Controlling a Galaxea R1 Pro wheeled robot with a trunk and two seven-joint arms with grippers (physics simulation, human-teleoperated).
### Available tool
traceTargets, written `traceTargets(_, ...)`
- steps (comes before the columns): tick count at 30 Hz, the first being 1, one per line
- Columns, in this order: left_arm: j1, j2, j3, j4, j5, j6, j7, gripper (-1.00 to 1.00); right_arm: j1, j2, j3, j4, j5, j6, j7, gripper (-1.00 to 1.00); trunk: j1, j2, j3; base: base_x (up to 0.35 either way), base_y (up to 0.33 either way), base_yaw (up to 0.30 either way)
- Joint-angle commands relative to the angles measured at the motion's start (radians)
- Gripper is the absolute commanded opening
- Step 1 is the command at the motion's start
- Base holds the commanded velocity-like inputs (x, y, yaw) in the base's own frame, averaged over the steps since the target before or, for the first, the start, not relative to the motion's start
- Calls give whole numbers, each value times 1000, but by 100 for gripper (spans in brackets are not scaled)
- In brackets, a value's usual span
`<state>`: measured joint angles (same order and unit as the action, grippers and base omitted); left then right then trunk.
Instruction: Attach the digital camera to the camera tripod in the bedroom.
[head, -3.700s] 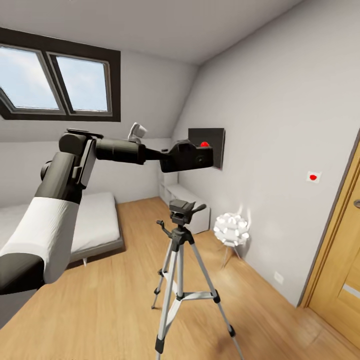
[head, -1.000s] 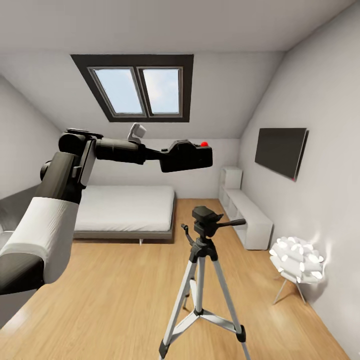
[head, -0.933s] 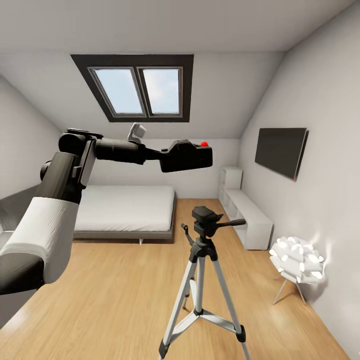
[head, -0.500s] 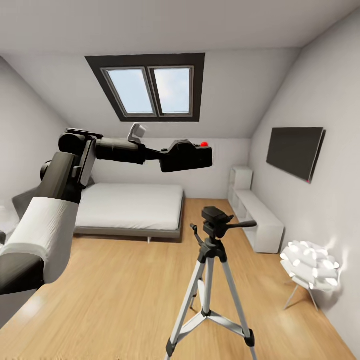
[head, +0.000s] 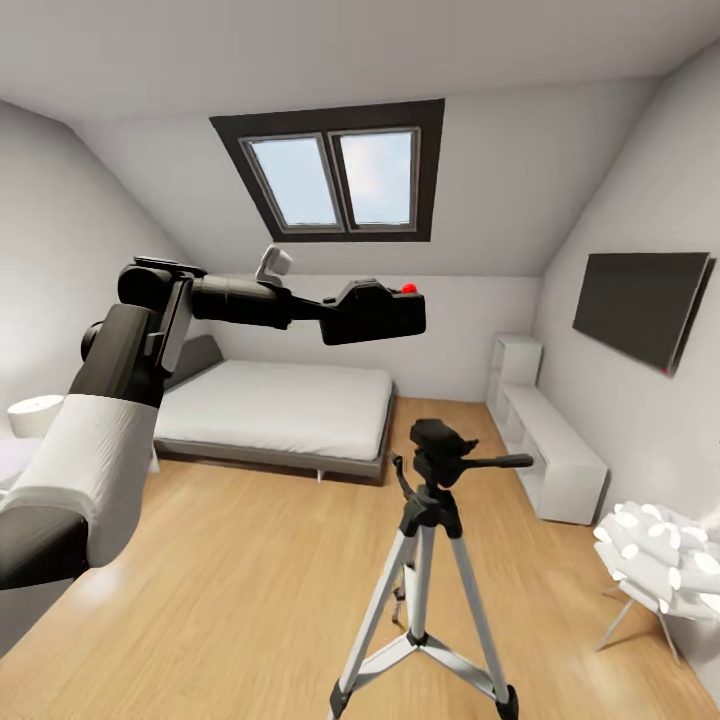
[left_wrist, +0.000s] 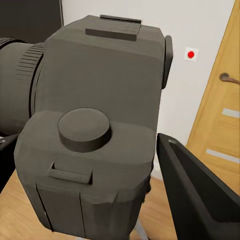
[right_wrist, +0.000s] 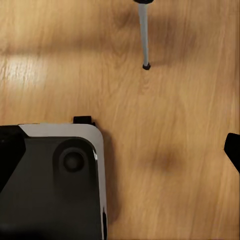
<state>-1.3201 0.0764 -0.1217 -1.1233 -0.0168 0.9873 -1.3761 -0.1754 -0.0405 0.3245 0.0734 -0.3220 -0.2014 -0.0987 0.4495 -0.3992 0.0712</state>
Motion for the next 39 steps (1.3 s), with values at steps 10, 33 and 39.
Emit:
traceTargets(10, -1, 0, -1, -1, -2, 10, -6, -100, -1, 1, 8, 3, -8, -5, 1, 100, 1, -1, -1, 41, -144, 15)
traceTargets(33, -1, 0, -1, -1, -2, 10, -6, -100, -1, 1, 8, 3, -8, -5, 1, 100, 1, -1, -1, -11, -22, -13)
traceTargets(39, -1, 0, -1, 0, -2, 10, -6, -100, -1, 1, 8, 3, -8, -5, 1, 100, 1, -1, -1, -162, -152, -1)
